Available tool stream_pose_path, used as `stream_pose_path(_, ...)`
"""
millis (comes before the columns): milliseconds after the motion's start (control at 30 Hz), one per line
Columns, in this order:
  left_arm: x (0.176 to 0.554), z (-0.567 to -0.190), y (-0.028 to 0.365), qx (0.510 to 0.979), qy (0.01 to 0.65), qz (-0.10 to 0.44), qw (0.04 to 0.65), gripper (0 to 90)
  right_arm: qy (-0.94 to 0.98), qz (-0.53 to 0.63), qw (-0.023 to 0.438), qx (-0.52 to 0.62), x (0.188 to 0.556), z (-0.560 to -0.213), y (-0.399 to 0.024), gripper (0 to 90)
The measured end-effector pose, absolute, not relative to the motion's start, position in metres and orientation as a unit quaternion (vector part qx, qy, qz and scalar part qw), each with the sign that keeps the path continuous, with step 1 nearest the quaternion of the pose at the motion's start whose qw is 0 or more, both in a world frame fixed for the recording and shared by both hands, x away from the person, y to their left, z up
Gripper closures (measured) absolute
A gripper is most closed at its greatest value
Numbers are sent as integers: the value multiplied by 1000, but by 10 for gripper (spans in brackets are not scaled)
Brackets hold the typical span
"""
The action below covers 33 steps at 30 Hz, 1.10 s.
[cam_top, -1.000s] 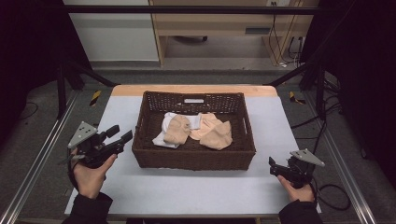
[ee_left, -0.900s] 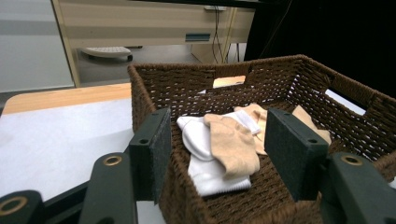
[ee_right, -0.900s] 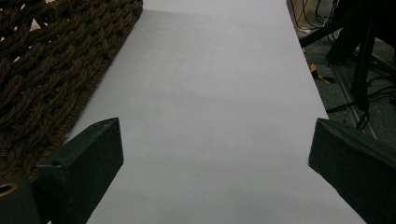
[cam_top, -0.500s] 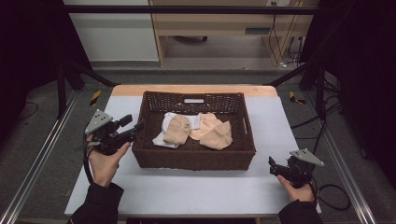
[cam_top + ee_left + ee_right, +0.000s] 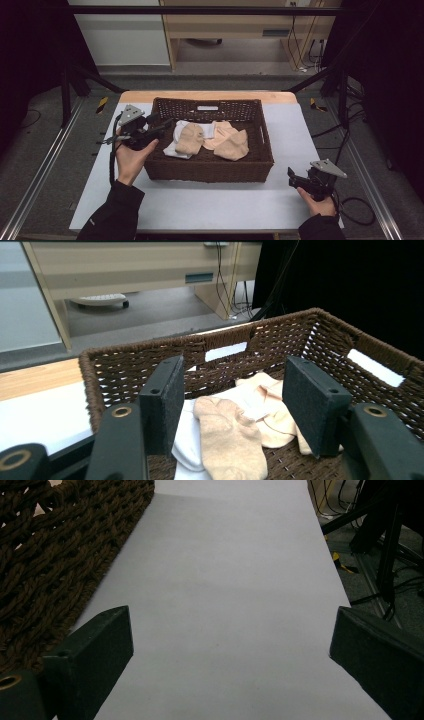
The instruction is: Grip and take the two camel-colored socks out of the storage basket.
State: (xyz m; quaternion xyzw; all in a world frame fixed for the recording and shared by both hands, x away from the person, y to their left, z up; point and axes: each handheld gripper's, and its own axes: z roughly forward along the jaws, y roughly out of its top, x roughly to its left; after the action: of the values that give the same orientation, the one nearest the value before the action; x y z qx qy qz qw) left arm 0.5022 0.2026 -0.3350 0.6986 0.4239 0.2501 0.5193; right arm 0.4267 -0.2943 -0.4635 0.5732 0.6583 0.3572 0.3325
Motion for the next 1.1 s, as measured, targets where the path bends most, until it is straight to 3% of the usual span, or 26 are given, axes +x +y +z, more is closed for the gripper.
stream_pose_path(800,568,-382,169,729,450,244,455,433,653,370,338,568,428,-462,-292,42)
stream_pose_path(1100,587,-407,162,748,466,219,419,368,653,371,338,568,429,-462,-292,42)
